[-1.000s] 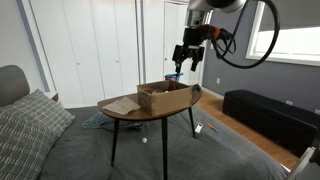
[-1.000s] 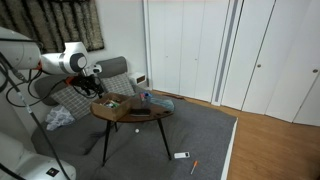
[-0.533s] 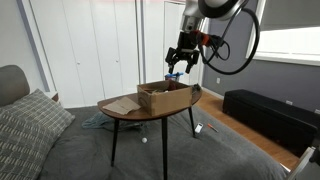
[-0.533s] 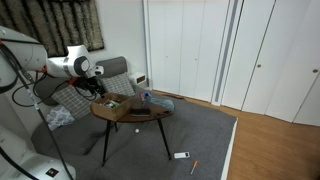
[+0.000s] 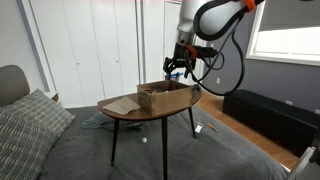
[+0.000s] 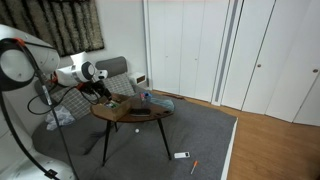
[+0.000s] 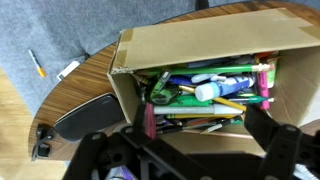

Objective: Shift the scissors to the small bin

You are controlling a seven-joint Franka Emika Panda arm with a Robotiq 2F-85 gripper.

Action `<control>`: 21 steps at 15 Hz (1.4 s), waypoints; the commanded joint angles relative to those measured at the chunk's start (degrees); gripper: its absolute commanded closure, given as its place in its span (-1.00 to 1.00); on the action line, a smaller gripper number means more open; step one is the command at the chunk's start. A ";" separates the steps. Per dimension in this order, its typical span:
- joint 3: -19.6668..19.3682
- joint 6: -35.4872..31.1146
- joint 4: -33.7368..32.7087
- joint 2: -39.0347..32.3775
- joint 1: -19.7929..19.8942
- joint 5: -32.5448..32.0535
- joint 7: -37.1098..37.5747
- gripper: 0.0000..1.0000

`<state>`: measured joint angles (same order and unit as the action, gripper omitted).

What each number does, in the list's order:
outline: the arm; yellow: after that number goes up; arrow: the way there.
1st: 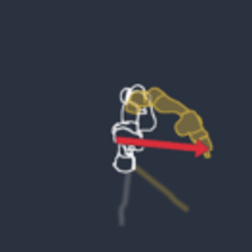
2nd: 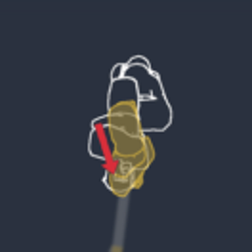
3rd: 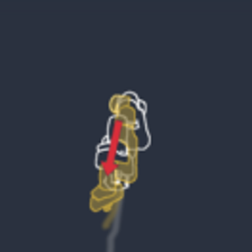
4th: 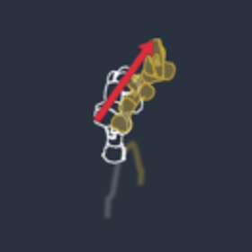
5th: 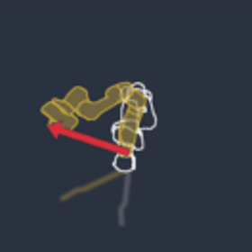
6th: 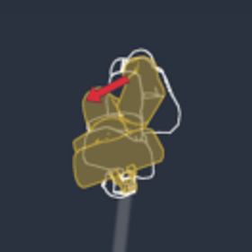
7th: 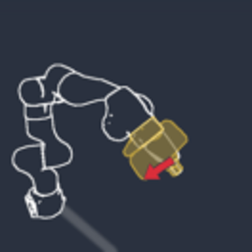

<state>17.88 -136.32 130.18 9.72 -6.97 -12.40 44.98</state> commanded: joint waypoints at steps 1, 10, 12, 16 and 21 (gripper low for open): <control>0.64 -1.67 -1.72 -3.29 0.31 -7.02 7.24 -1.00; -1.88 -2.36 -6.12 -10.75 -1.35 -19.71 17.00 -0.35; -2.77 -1.94 -7.21 -12.30 -1.90 -22.15 18.65 -0.35; -4.68 -1.91 -9.03 -15.03 -3.15 -24.98 21.09 -0.32; -6.83 -2.17 -10.91 -17.88 -4.48 -25.07 21.44 -0.33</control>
<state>12.91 -137.86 121.29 -5.94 -9.66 -35.76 64.06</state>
